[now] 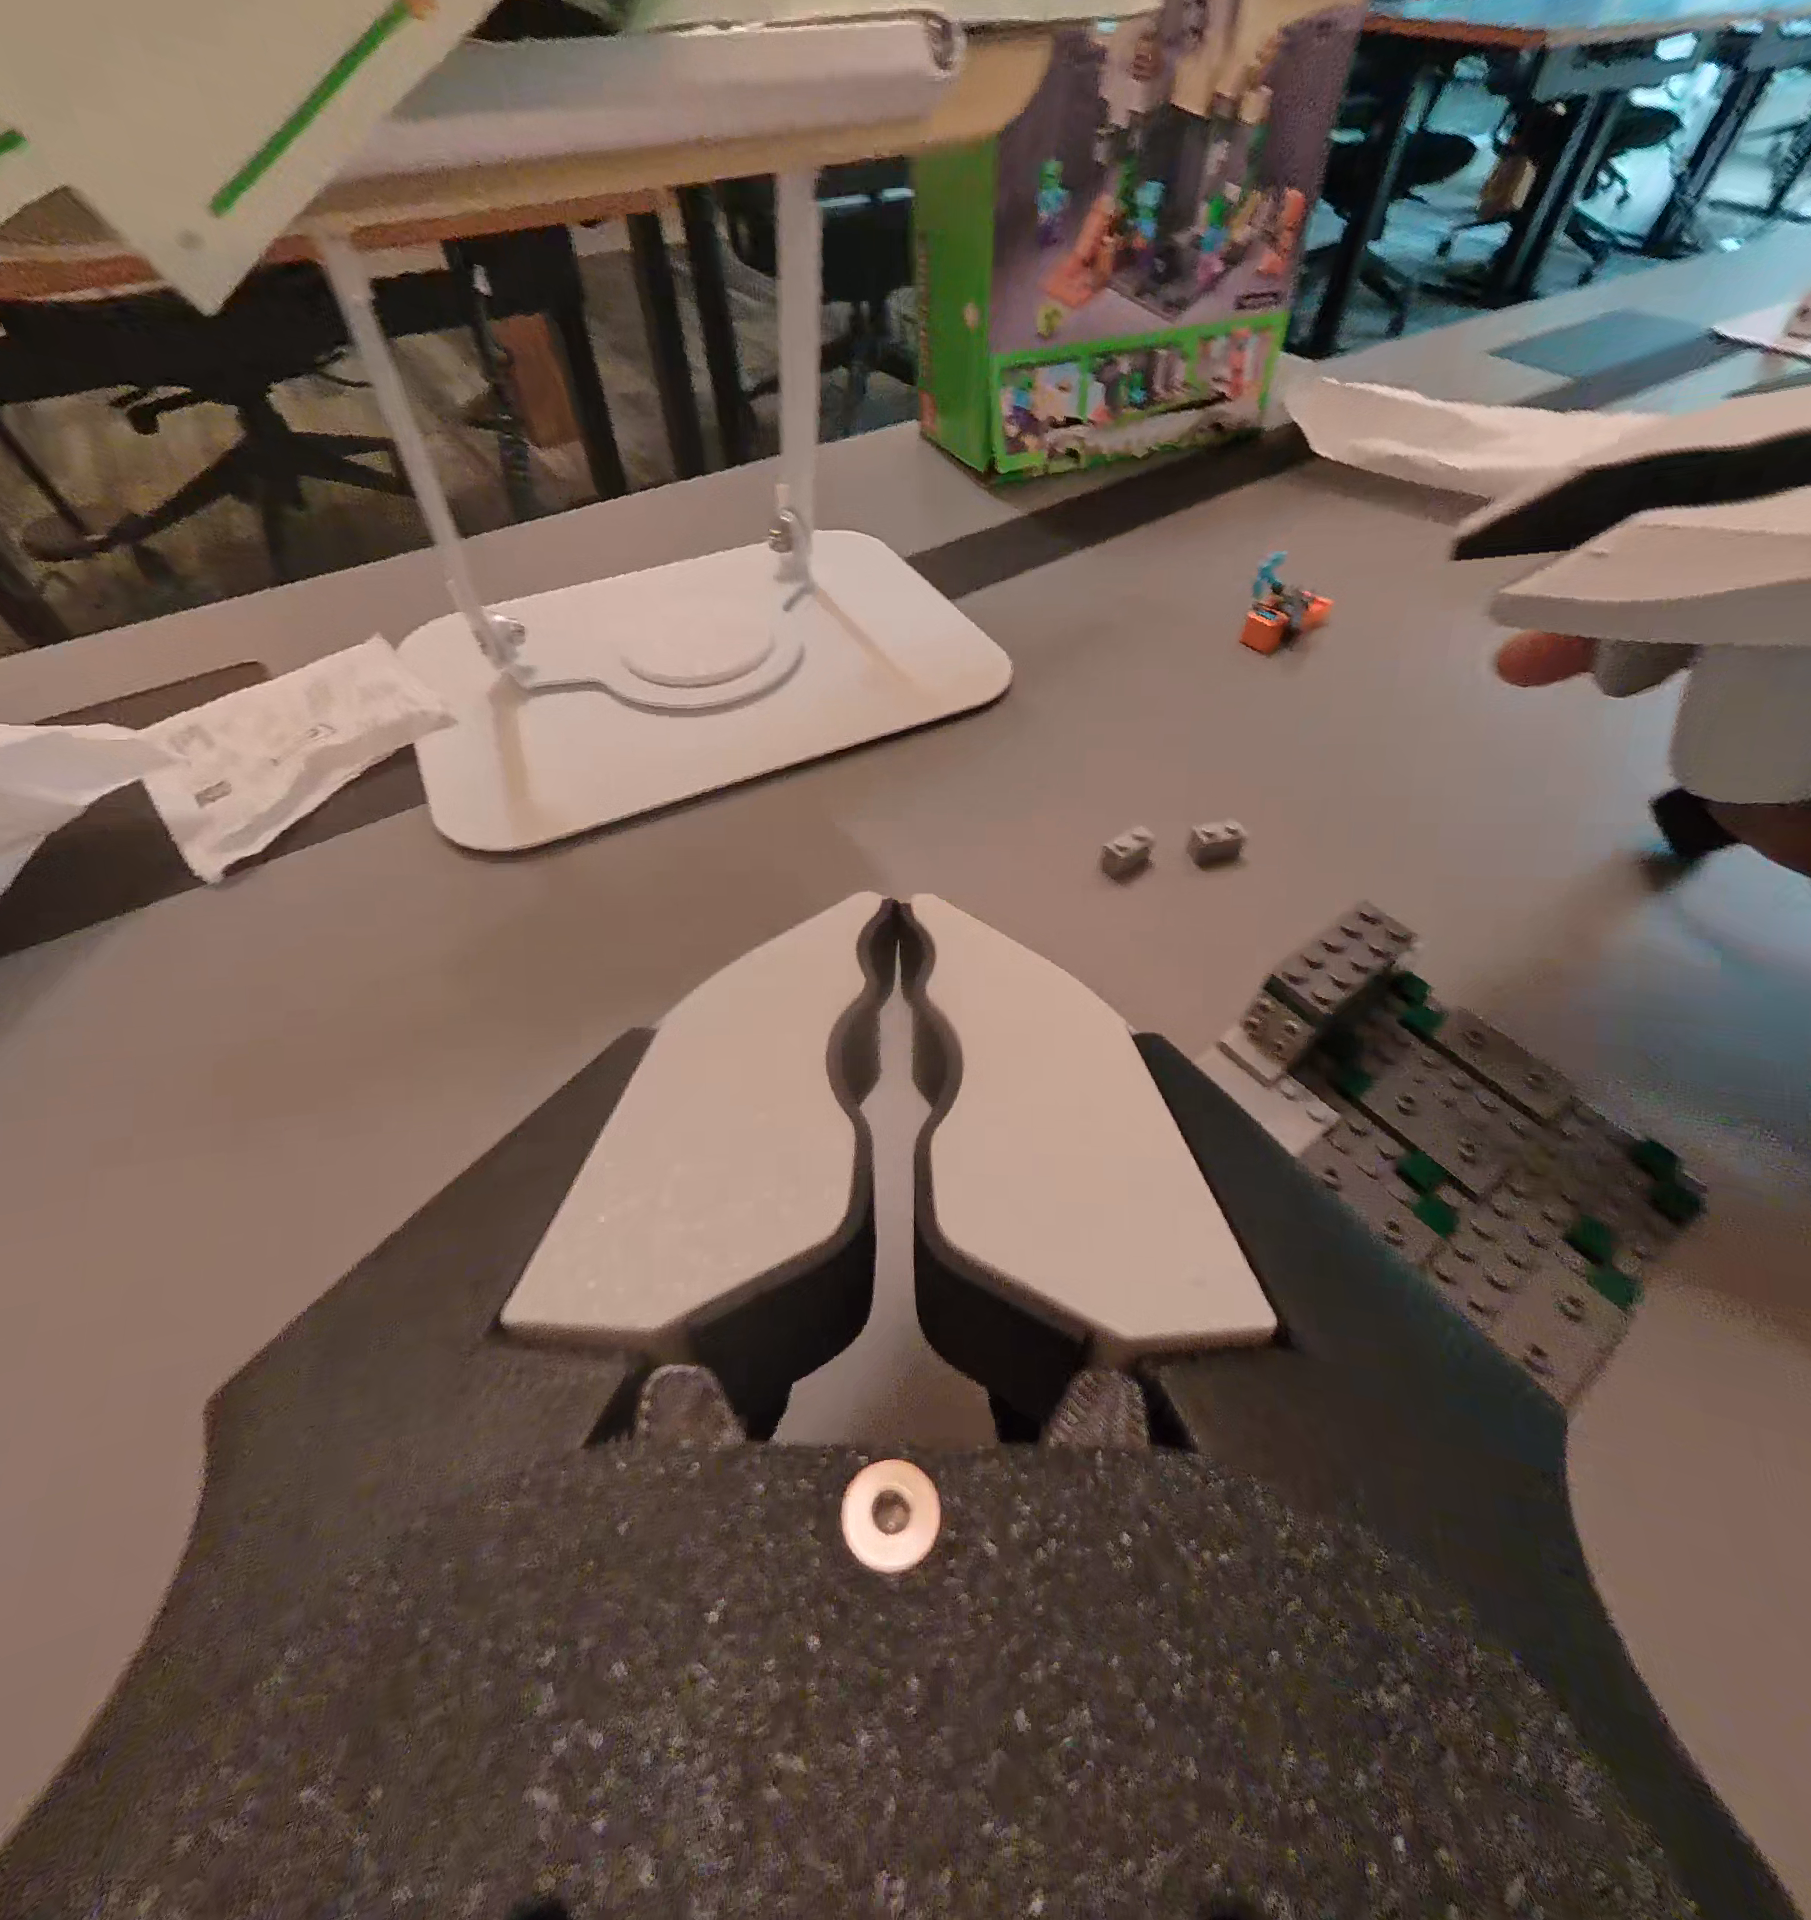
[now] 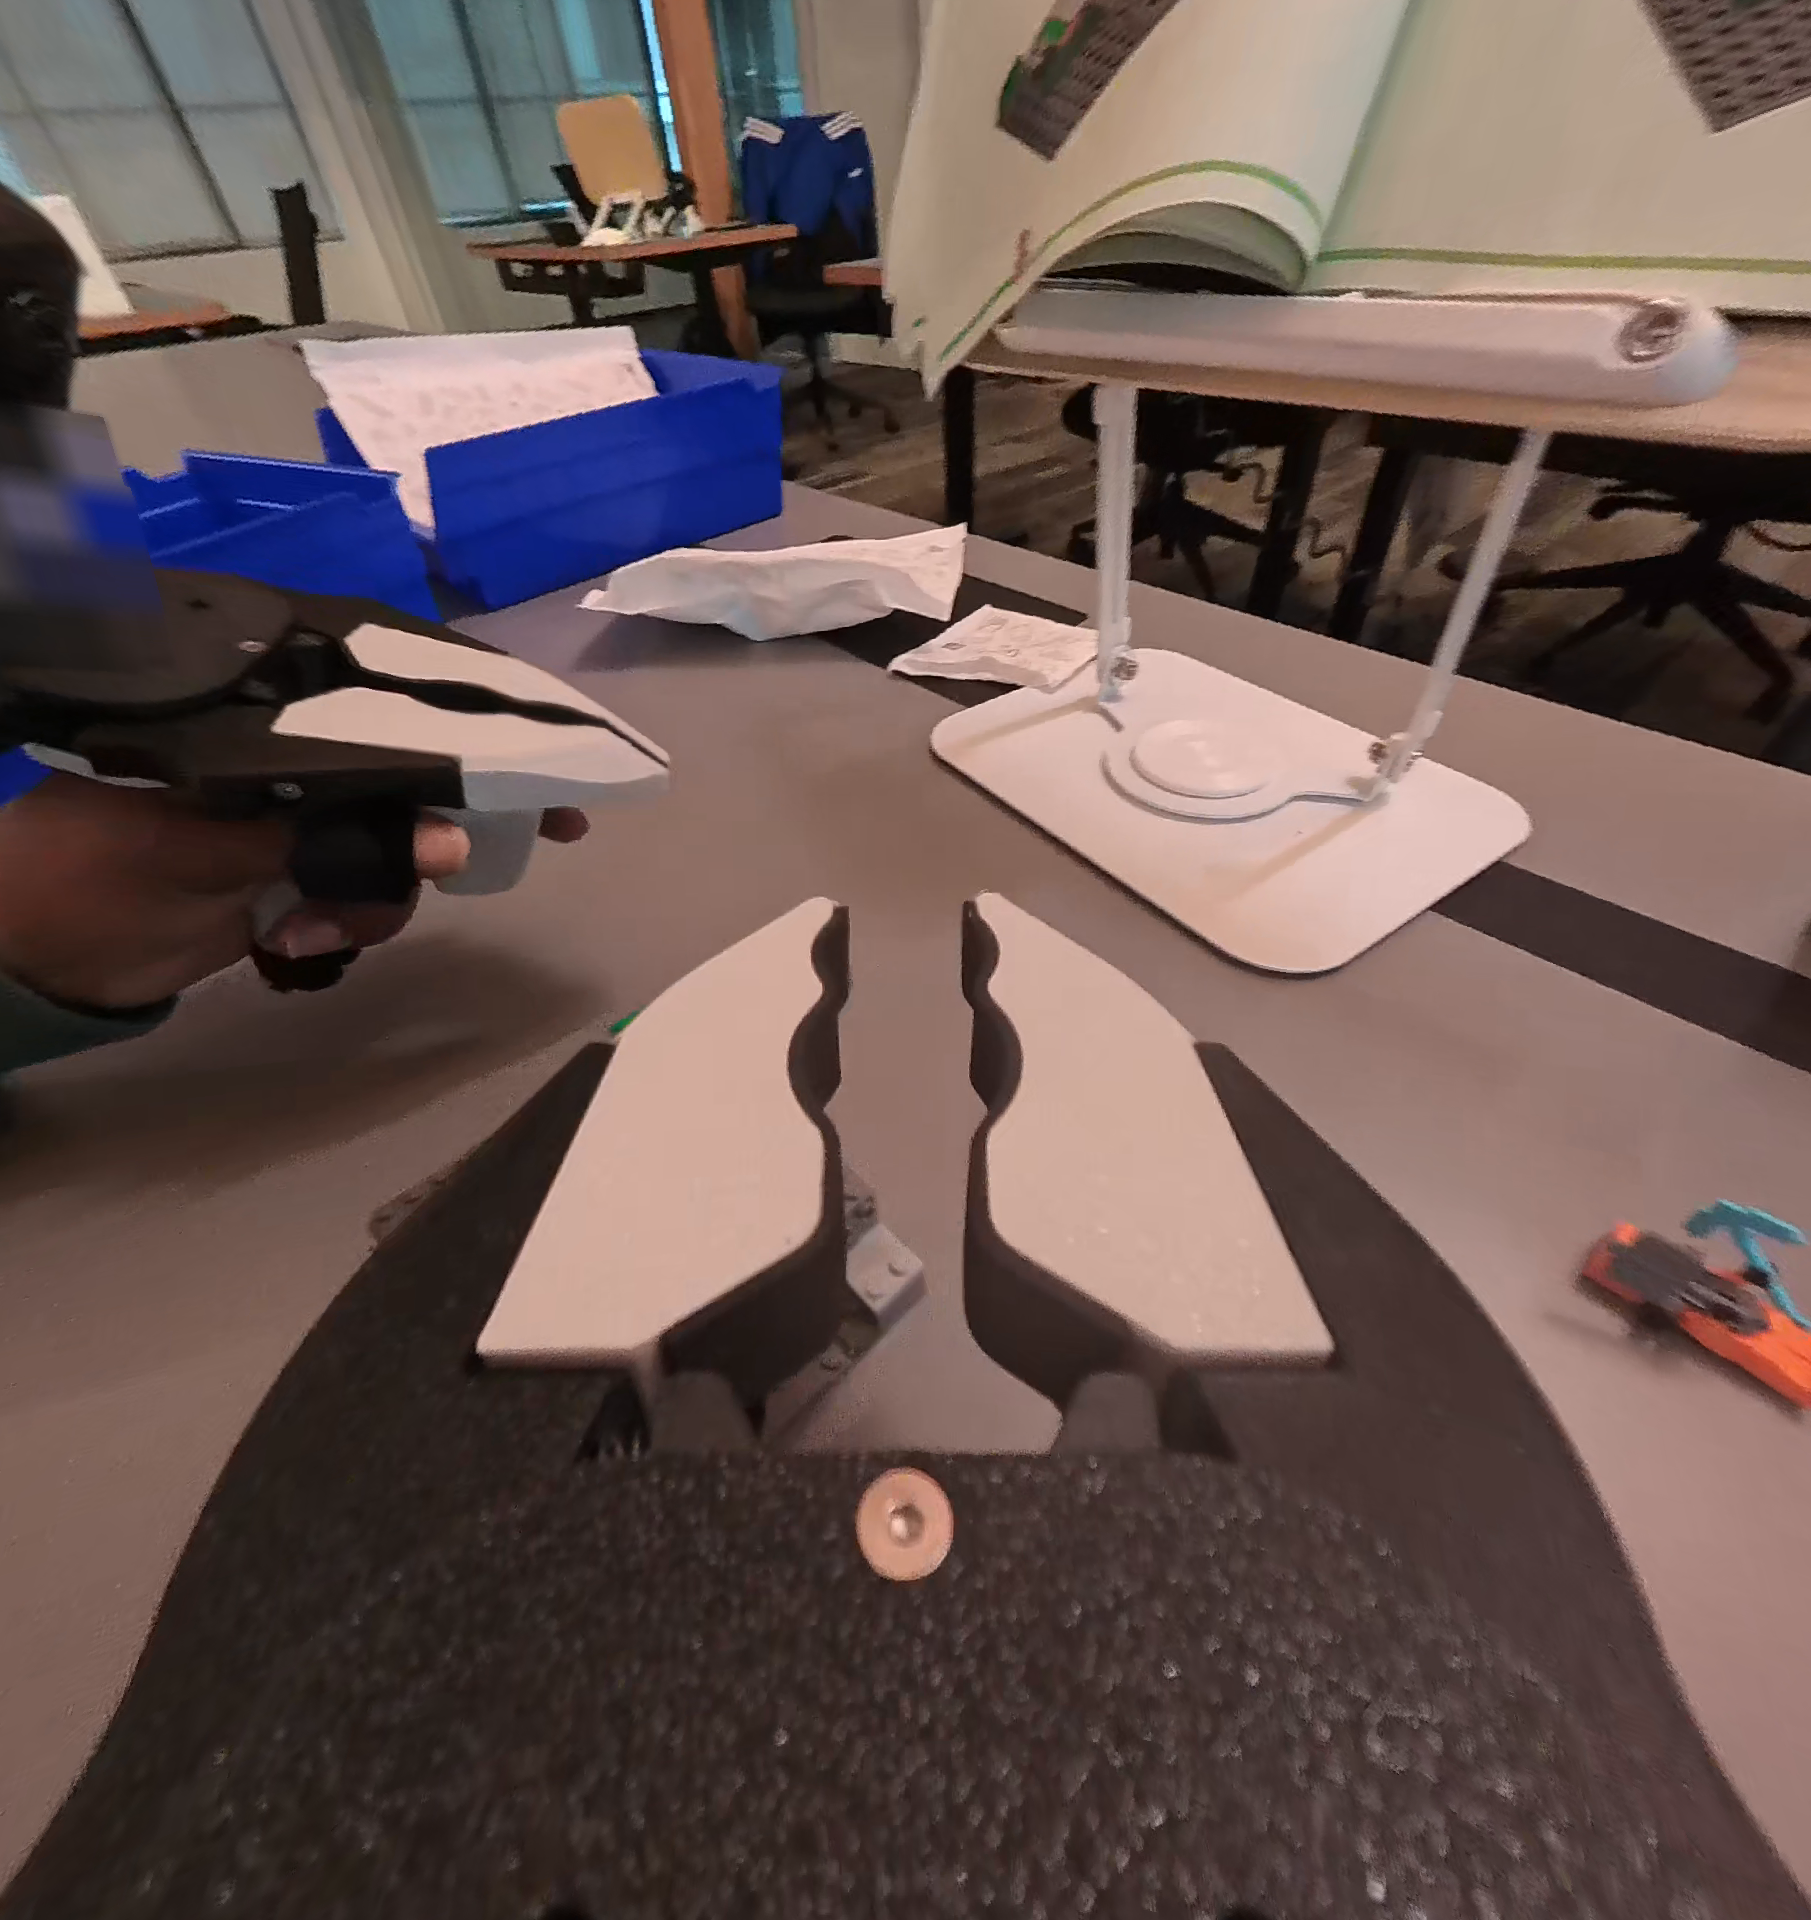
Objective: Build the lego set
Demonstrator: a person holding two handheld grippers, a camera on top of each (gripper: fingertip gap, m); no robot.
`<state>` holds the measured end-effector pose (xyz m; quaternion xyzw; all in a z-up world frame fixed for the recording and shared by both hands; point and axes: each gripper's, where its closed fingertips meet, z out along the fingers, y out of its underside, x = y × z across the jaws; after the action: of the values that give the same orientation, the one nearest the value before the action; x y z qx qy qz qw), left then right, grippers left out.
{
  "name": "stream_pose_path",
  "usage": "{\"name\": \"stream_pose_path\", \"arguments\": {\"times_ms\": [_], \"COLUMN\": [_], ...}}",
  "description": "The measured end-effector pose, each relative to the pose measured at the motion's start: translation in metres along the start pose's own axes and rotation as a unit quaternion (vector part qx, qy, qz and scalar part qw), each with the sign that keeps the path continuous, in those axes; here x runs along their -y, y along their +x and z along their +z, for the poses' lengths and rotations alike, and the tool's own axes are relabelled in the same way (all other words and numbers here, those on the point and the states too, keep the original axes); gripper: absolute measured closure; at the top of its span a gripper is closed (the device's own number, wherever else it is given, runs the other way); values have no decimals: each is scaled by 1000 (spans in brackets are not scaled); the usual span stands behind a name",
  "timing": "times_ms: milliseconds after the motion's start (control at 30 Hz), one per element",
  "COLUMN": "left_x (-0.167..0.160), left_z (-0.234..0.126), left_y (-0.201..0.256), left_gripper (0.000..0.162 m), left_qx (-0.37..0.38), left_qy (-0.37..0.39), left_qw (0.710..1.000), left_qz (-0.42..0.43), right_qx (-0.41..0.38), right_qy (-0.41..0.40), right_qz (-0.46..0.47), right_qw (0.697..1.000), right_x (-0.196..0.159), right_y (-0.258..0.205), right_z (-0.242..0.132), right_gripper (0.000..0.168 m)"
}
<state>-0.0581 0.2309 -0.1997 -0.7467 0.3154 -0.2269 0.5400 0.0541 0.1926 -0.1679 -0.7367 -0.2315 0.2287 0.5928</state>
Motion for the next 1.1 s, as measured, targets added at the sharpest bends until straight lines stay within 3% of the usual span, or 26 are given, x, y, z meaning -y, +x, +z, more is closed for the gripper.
{"name": "stream_pose_path", "arguments": {"times_ms": [267, 767, 1100], "left_x": [-7, 2, 2], "left_z": [-2, -19, -20], "left_y": [-19, -5, -14], "left_gripper": [157, 162, 162], "left_qx": [46, 40, 37], "left_qy": [21, 43, 50], "left_qw": [999, 997, 998], "left_qz": [9, 47, 21], "right_qx": [-63, -81, -75], "right_qy": [12, 10, 1], "right_qz": [-12, -54, -42], "right_qw": [998, 995, 996], "right_x": [-6, -8, -17], "right_y": [18, 13, 13], "right_z": [-1, -6, -2], "right_gripper": [149, 168, 168]}}
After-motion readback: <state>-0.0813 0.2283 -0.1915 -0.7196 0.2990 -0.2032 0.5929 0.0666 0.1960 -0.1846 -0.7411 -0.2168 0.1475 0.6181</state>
